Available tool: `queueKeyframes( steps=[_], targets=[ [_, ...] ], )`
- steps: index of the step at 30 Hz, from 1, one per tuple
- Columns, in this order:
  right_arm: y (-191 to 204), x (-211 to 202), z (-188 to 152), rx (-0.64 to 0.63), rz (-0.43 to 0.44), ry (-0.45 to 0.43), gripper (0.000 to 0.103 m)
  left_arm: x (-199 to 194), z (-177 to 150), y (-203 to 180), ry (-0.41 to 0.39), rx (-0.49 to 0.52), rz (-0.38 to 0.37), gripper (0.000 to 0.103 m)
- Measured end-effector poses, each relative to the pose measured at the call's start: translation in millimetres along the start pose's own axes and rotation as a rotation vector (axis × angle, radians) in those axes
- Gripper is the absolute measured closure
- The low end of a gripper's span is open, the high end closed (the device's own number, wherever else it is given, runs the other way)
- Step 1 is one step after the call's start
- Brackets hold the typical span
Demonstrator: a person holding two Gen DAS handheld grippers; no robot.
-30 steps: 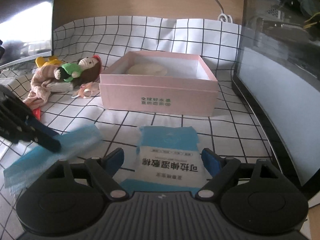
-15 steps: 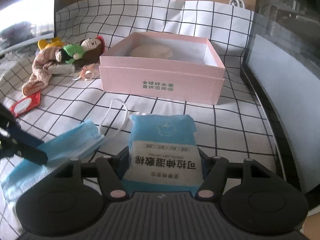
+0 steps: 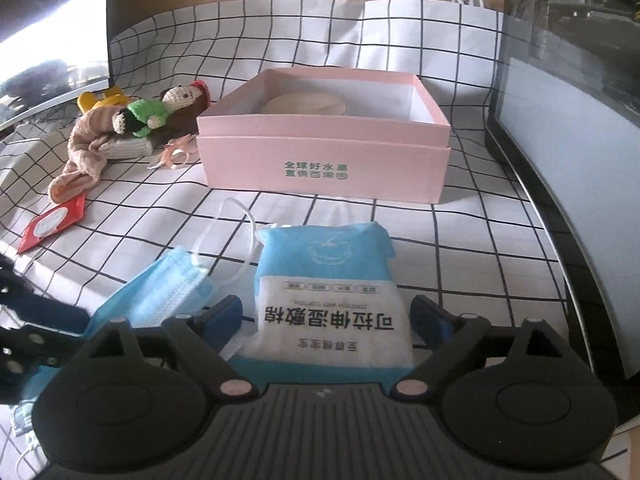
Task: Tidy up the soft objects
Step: 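Lift the mask with the left tool toward the pink box while the right tool holds the wipes pack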
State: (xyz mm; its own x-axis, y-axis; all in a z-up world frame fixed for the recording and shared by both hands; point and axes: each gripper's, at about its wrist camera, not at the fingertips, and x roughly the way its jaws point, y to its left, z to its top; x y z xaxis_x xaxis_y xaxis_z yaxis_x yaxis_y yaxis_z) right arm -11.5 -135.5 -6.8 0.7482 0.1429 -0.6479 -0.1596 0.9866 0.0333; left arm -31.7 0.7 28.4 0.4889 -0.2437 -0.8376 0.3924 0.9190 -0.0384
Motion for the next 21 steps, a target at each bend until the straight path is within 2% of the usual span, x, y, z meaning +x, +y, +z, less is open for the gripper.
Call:
queueKeyframes(
  steps=[3, 7, 9, 11, 15, 17, 20, 21],
  targets=[
    [-2, 0, 0, 0.009, 0.036, -0.004, 0.006, 3, -1, -4, -0.037, -0.005, 0.008, 0.073],
    [-1, -1, 0, 0.005, 0.030, 0.002, 0.006, 6, 5, -13, -0.012, 0.002, -0.009, 0.048],
    [0, -1, 0, 0.004, 0.032, 0.003, 0.005, 9, 9, -22, 0.020, 0.050, -0.005, 0.038],
    [-4, -2, 0, 0.022, 0.048, -0.004, 0.005, 12, 10, -31, 0.040, 0.106, -0.016, 0.022],
    [-12, -7, -1, 0.071, 0.071, -0.023, 0.009, 16, 10, -35, 0.042, 0.124, -0.013, 0.021],
    [-13, -10, -1, 0.076, 0.056, -0.023, 0.020, 17, 13, -29, 0.031, 0.098, 0.012, 0.024],
    [-11, -14, 0, -0.003, 0.030, 0.008, 0.038, 19, 15, -17, 0.015, 0.065, 0.017, 0.025],
    [-12, -17, 0, -0.019, 0.031, 0.018, 0.038, 20, 16, -17, 0.012, 0.069, 0.018, 0.025]
  ],
)
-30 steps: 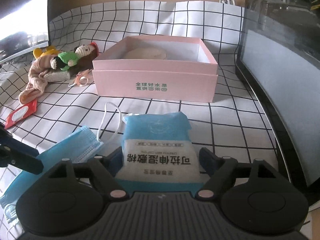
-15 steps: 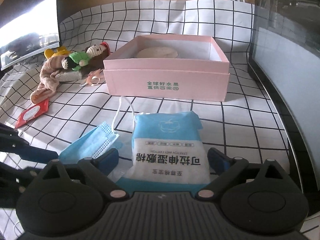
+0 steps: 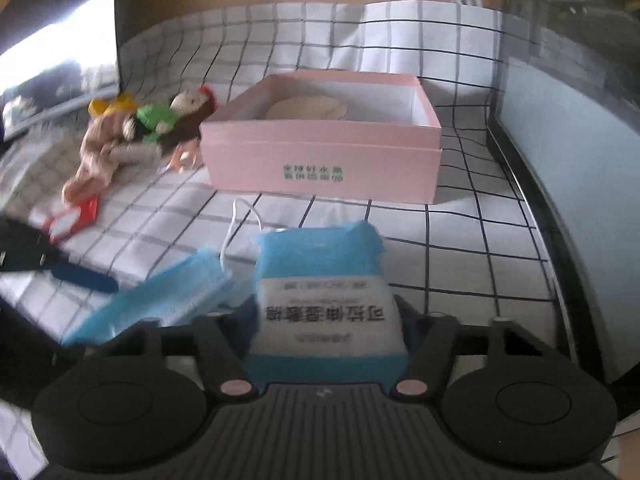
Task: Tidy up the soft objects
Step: 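Lift the mask with the left tool toward the pink box while the right tool holds the wipes pack, then lower the blue face mask into the pink box and open the left tool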
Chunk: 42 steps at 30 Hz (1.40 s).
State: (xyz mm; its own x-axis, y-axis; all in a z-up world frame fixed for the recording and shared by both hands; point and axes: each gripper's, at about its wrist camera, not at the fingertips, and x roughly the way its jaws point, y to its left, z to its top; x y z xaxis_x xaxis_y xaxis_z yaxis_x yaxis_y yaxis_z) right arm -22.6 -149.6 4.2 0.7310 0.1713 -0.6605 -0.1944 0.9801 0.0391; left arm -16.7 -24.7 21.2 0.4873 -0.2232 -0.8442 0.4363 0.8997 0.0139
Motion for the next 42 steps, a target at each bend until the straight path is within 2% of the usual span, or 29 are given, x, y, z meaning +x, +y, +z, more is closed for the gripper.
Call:
queueKeyframes(
  steps=[1, 3, 4, 5, 6, 9, 13, 17, 22, 27, 30, 32, 35, 38, 42],
  targets=[
    [0, -4, 0, -0.007, -0.001, 0.005, 0.040, 1, 1, -1, -0.004, 0.009, 0.002, 0.025],
    [0, -15, 0, -0.027, -0.006, 0.006, 0.042, 1, 0, -3, -0.032, 0.025, -0.003, 0.035],
    [1, -20, 0, -0.033, -0.011, 0.003, 0.042, 0, -1, -3, -0.057, 0.033, -0.006, 0.056],
    [1, -27, 1, -0.040, -0.017, -0.004, 0.043, -2, -3, -3, -0.083, 0.039, -0.011, 0.081],
    [1, -33, 1, -0.047, -0.020, -0.010, 0.043, -3, -4, -3, -0.099, 0.041, -0.010, 0.089],
    [2, -53, 4, -0.067, -0.023, -0.036, 0.043, -6, -8, 0, -0.111, 0.029, -0.046, 0.089],
    [2, -74, 7, -0.088, -0.035, -0.067, 0.043, -16, -12, -4, -0.134, 0.066, -0.079, 0.089],
    [0, -92, 6, -0.093, -0.057, -0.087, 0.043, -41, -1, -2, -0.190, 0.078, -0.103, 0.089],
    [-5, -105, 1, -0.059, -0.071, -0.100, 0.043, -80, 54, 18, -0.321, 0.015, -0.165, 0.089],
    [-4, -110, 1, -0.042, -0.061, -0.117, 0.043, -98, 138, 40, -0.433, -0.115, -0.252, 0.089],
    [-1, -111, 4, -0.039, -0.061, -0.136, 0.043, -84, 190, 52, -0.483, -0.229, -0.265, 0.088],
    [0, -112, 6, -0.037, -0.062, -0.151, 0.043, -61, 217, 61, -0.491, -0.309, -0.295, 0.077],
    [1, -110, 10, -0.035, -0.076, -0.154, 0.043, -8, 240, 71, -0.429, -0.444, -0.307, 0.072],
    [-1, -106, 11, -0.035, -0.088, -0.136, 0.043, 31, 242, 75, -0.398, -0.498, -0.318, 0.072],
    [-6, -99, 15, -0.029, -0.076, -0.108, 0.043, 41, 220, 80, -0.345, -0.501, -0.327, 0.072]
  ],
)
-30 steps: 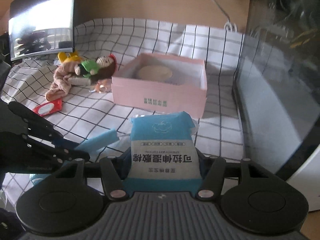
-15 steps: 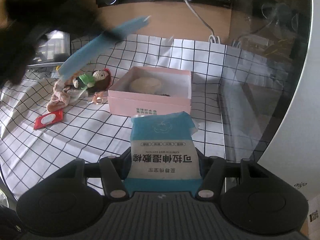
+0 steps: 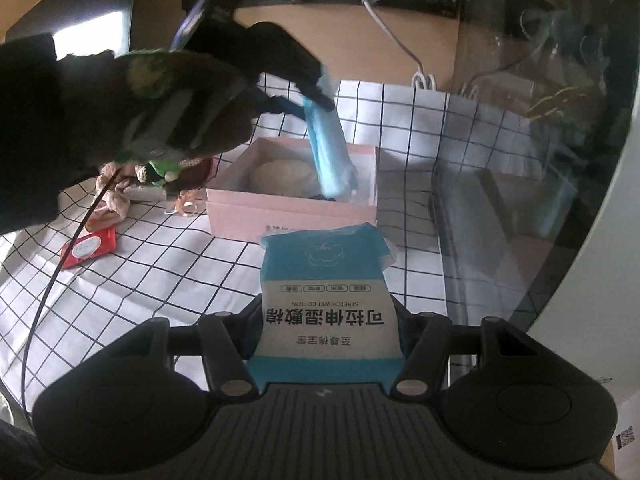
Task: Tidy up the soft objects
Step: 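Lower the blue face mask into the pink box and open the left tool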
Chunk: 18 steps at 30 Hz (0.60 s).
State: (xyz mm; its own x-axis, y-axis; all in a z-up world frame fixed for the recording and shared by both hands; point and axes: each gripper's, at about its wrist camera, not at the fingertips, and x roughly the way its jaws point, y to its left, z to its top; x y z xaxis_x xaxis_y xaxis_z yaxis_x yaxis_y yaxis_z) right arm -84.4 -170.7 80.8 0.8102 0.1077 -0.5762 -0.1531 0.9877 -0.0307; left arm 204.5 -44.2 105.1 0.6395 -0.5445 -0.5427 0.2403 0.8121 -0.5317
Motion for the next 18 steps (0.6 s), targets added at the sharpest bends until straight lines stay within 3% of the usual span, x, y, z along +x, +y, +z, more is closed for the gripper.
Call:
queueKeyframes(
  steps=[4, 7, 9, 14, 16, 18],
  targets=[
    [-5, 18, 10, 0.009, 0.047, 0.027, 0.043, 6, -14, 16, 0.128, 0.002, 0.033, 0.072],
    [-3, 35, 21, 0.016, 0.032, 0.058, 0.043, 21, -14, 19, 0.180, 0.034, 0.075, 0.072],
    [-1, 40, 29, 0.042, 0.024, 0.063, 0.043, 26, -6, 11, 0.166, 0.088, 0.095, 0.072],
    [-3, 36, 30, 0.092, 0.007, 0.065, 0.043, 21, 30, -17, 0.019, 0.186, 0.092, 0.072],
    [-4, 33, 24, 0.107, 0.003, 0.076, 0.043, 36, 37, -25, 0.041, 0.206, 0.093, 0.072],
    [-7, 31, 17, 0.120, 0.009, 0.094, 0.043, 62, 33, -29, 0.115, 0.230, 0.112, 0.073]
  ],
)
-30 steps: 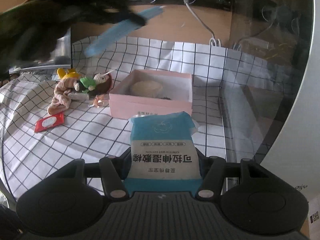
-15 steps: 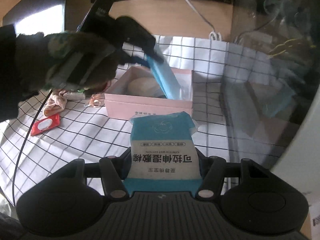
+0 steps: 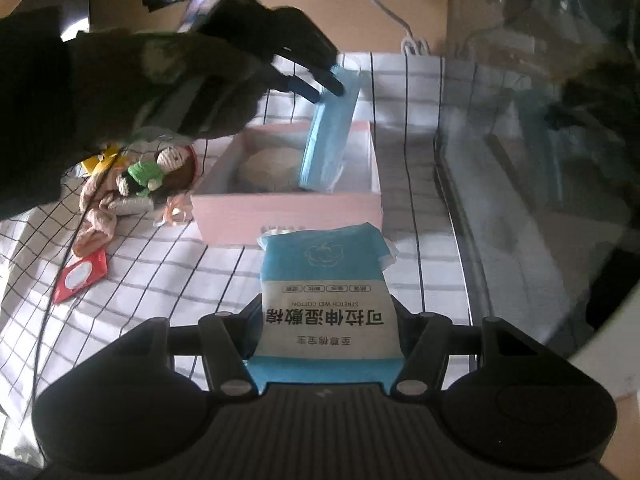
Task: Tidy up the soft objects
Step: 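Lower the blue face mask into the pink box and open the left tool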
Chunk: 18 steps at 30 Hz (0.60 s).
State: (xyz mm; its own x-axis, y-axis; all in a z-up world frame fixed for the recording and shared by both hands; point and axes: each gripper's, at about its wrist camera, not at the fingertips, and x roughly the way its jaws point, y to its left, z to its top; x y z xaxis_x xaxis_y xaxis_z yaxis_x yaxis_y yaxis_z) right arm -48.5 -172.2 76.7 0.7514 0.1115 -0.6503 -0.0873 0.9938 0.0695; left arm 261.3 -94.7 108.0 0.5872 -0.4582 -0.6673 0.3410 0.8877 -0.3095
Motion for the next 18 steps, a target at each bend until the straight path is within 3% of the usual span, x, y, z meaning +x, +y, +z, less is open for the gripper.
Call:
queueKeyframes(
  steps=[4, 6, 11, 14, 15, 18],
  targets=[
    [-4, 0, -11, -0.012, -0.019, 0.021, 0.043, 45, -24, -10, 0.102, 0.074, 0.097, 0.073],
    [-7, -1, -14, -0.006, -0.026, 0.027, 0.043, 47, -36, -8, 0.063, 0.063, 0.133, 0.073],
    [-11, -11, -20, -0.009, -0.022, 0.004, 0.043, 2, -57, -8, -0.101, 0.022, 0.031, 0.073],
    [-9, -8, -24, -0.024, -0.030, 0.013, 0.043, -16, -49, -6, -0.232, 0.088, 0.109, 0.073],
    [-8, -7, -25, -0.024, -0.026, 0.022, 0.043, -11, -39, -1, -0.241, 0.080, 0.143, 0.073],
    [-3, -7, -26, -0.043, -0.020, 0.029, 0.043, 17, -13, 17, -0.163, 0.020, 0.179, 0.073]
  ],
)
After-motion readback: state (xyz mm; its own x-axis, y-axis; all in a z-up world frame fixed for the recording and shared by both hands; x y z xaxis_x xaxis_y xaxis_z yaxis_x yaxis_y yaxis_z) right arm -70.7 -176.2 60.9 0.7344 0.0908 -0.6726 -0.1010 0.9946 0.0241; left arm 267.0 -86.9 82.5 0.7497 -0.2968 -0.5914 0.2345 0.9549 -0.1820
